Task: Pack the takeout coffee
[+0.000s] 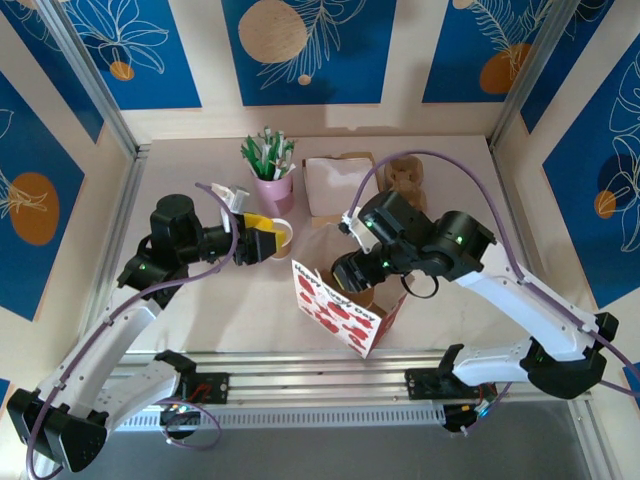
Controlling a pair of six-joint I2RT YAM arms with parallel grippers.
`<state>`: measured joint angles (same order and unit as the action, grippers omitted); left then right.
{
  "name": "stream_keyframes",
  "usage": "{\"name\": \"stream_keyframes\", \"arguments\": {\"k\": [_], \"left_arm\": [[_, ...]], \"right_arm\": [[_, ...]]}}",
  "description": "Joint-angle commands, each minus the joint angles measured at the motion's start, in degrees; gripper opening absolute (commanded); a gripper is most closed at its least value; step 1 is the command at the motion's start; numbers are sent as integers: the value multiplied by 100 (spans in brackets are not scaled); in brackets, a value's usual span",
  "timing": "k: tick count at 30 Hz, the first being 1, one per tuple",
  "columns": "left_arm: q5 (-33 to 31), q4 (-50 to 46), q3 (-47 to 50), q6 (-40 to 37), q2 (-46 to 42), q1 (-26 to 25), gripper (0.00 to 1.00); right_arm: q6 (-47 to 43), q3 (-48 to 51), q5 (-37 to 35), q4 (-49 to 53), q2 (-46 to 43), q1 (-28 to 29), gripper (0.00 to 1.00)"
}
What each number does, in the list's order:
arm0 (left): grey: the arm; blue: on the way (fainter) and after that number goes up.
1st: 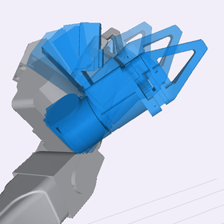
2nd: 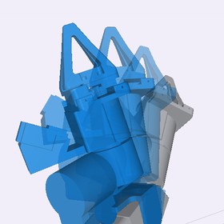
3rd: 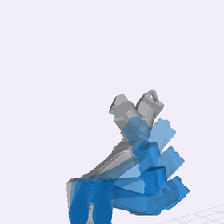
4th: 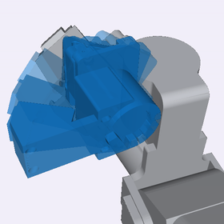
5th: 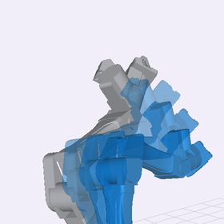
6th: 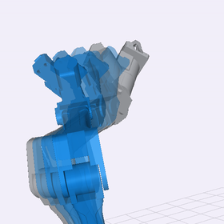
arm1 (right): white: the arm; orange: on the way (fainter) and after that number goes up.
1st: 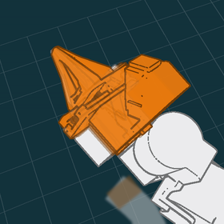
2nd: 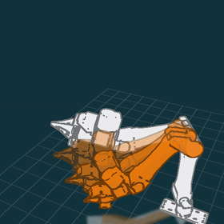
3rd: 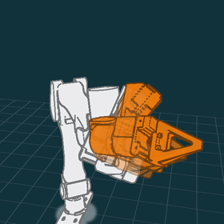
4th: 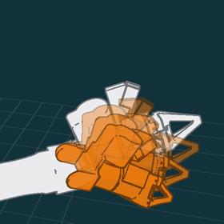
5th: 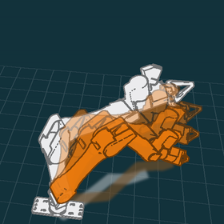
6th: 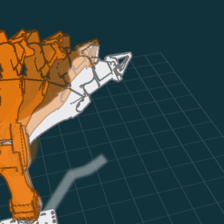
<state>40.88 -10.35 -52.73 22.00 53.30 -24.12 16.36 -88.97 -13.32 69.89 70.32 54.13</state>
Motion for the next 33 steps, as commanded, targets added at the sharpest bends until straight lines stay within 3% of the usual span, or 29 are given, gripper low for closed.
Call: {"name": "stream_keyframes", "arguments": {"k": [1, 10, 33], "left_arm": [[60, -24, -31, -108, -73, 56, 71], [60, -25, -36, -106, -54, 56, 71], [240, 171, 7, 70, 69, 48, 72]], "right_arm": [[-129, -183, 5, 156, -133, -52, 43], [-147, 6, 6, 9, -335, -115, 43], [30, 2887, -214, -1890, -1792, -284, 42]]}}
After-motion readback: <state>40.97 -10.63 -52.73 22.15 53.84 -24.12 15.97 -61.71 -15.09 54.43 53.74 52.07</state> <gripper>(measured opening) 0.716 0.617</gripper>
